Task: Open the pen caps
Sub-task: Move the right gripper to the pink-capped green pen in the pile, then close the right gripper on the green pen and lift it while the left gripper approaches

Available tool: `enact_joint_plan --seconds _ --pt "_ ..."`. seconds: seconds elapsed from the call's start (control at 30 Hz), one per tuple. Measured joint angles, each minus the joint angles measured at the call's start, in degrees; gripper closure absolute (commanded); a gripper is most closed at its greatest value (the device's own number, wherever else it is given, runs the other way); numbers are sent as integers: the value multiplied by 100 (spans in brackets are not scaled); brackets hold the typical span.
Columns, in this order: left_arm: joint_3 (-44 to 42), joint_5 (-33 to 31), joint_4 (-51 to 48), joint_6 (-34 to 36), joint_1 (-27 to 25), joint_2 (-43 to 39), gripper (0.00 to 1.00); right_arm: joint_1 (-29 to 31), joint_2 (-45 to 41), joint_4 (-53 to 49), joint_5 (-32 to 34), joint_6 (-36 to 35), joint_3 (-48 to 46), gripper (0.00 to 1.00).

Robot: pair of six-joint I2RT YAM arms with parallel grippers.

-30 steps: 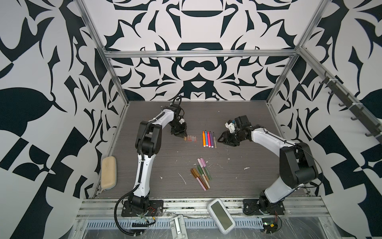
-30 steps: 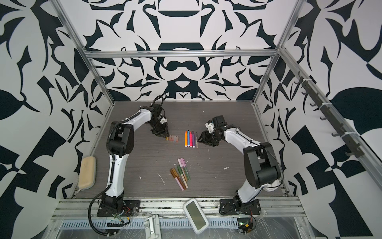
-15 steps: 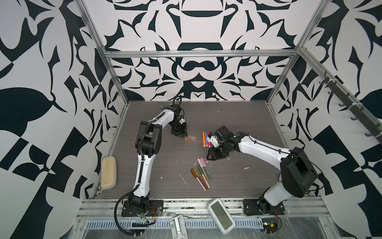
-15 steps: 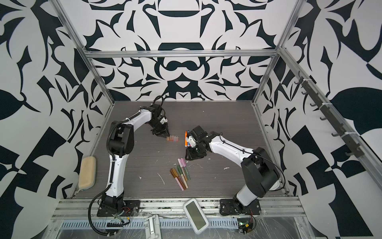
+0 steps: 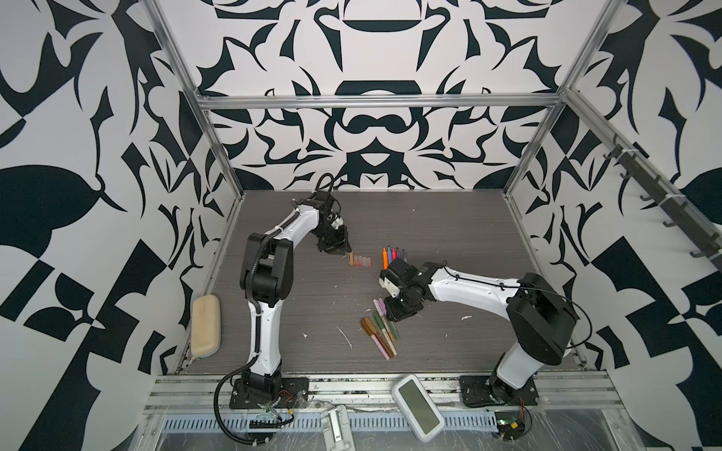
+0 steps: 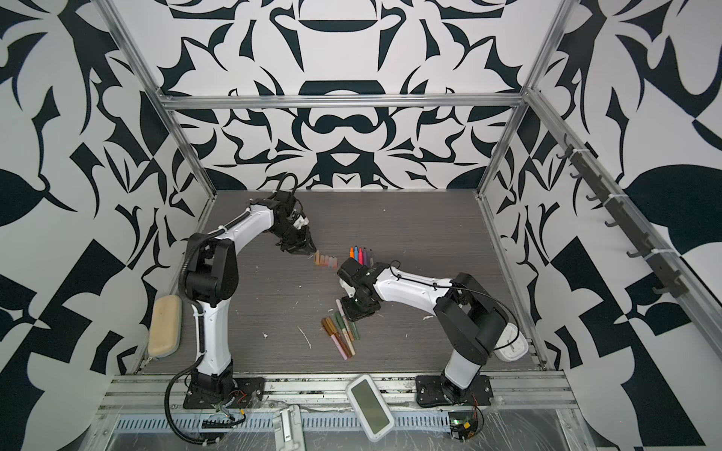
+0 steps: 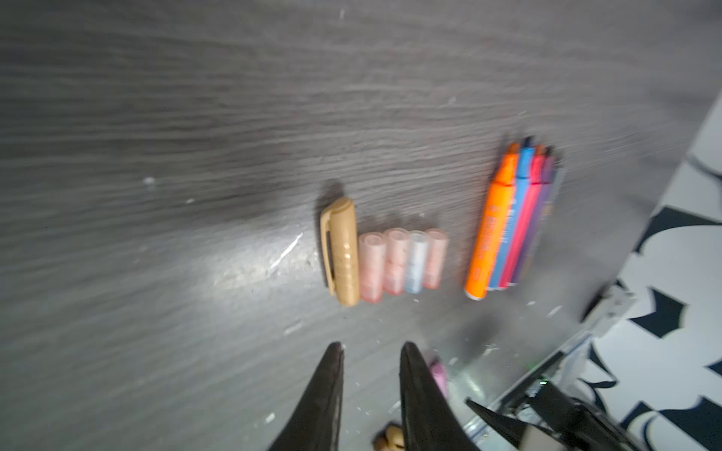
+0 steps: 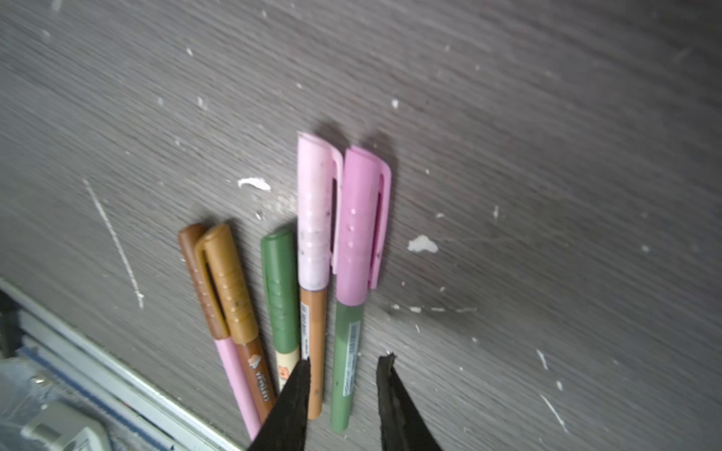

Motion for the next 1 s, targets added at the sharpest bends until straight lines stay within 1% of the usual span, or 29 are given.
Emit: enact_joint_plan --seconds 0.23,0.3,0.33,0.37,0.4,0.6,0.67,0.77,0.8,0.9,1.0 --pt "2 219 199 -334 199 -503 72 455 0 -68 442 328 -179 69" --pt "-20 254 304 -461 199 -603 72 566 0 -70 529 433 -258 71" --pt "-52 282 385 -531 201 -671 72 614 0 -74 581 494 -299 75" --pt "-131 315 501 -616 210 -772 72 649 0 -76 629 562 -334 78" --pt "-219 343 595 -715 216 -887 72 680 2 -90 693 612 -367 79" --pt "-595 538 1058 -1305 254 -1556 72 691 7 -129 1064 852 -439 79" --pt "-691 629 1217 -1506 260 -1694 72 693 35 -122 1091 857 -435 81" --pt "-1003 831 1513 -1871 216 -1853 73 678 42 -136 1088 782 -415 98" --pt "-1104 894 1574 -1967 190 -1860 73 664 44 -144 1067 688 -393 100" --pt "-1373 997 1676 -2166 72 -1836 73 555 46 -149 933 437 -343 100" --pt "-1523 1088 1718 -2332 -79 -1794 71 317 37 -295 756 168 -160 100"
